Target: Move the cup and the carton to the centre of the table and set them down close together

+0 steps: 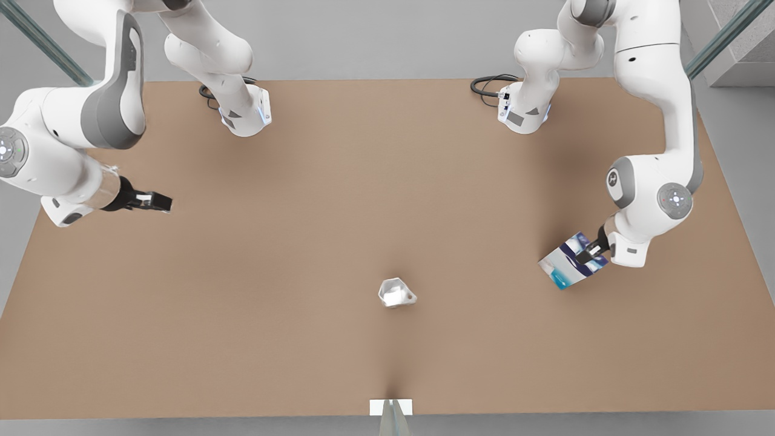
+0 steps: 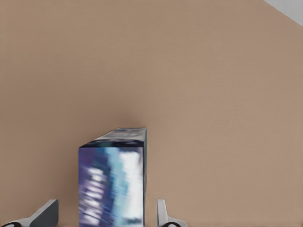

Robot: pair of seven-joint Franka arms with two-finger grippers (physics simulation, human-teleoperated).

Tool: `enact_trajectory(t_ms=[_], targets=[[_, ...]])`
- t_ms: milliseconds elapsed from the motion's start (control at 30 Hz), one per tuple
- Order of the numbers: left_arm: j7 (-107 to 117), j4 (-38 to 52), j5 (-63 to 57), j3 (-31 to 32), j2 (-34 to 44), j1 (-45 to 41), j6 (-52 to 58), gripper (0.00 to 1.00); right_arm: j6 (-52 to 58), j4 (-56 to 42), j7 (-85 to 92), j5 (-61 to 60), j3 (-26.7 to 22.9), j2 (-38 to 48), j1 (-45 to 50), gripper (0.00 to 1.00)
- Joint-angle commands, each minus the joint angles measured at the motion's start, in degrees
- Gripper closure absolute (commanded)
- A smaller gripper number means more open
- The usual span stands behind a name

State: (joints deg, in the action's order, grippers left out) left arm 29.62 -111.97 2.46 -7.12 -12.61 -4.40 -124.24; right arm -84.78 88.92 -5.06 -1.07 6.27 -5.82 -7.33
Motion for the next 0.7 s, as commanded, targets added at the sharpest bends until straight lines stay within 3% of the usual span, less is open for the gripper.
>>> enact_trajectory(t_ms=[0, 167, 400, 433, 467, 667], targets=[[0.0, 0.0, -0.2, 0.0, 0.0, 0.0, 0.0, 0.00, 0.0, 0.0, 0.0, -0.1, -0.3, 0.0, 0.2, 0.00], [0.0, 0.1, -0.3, 0.0, -1.0, -0.3, -0.1, 0.00, -3.6, -1.6, 10.2, -0.6, -4.0, -2.4, 1.0, 0.00], [0.0, 0.6, -0.3, 0.0, -3.9, -0.3, -0.3, 0.01, -2.0, -1.8, 8.3, -0.4, -3.1, -2.4, 0.7, 0.00], [0.0, 0.6, -0.3, 0.0, -3.9, -0.3, -0.3, 0.31, -1.6, -1.7, 8.3, -0.5, -3.2, -2.4, 0.7, 0.00], [-0.1, 0.6, -0.3, 0.0, -3.8, -0.3, -0.3, 0.47, -1.4, -1.7, 8.3, -0.6, -3.2, -2.4, 0.7, 0.00], [0.1, 0.6, -0.3, 0.1, -3.7, -0.3, -0.1, 0.46, 0.1, -2.0, 8.3, -0.8, -3.4, -2.4, 0.6, 0.00]])
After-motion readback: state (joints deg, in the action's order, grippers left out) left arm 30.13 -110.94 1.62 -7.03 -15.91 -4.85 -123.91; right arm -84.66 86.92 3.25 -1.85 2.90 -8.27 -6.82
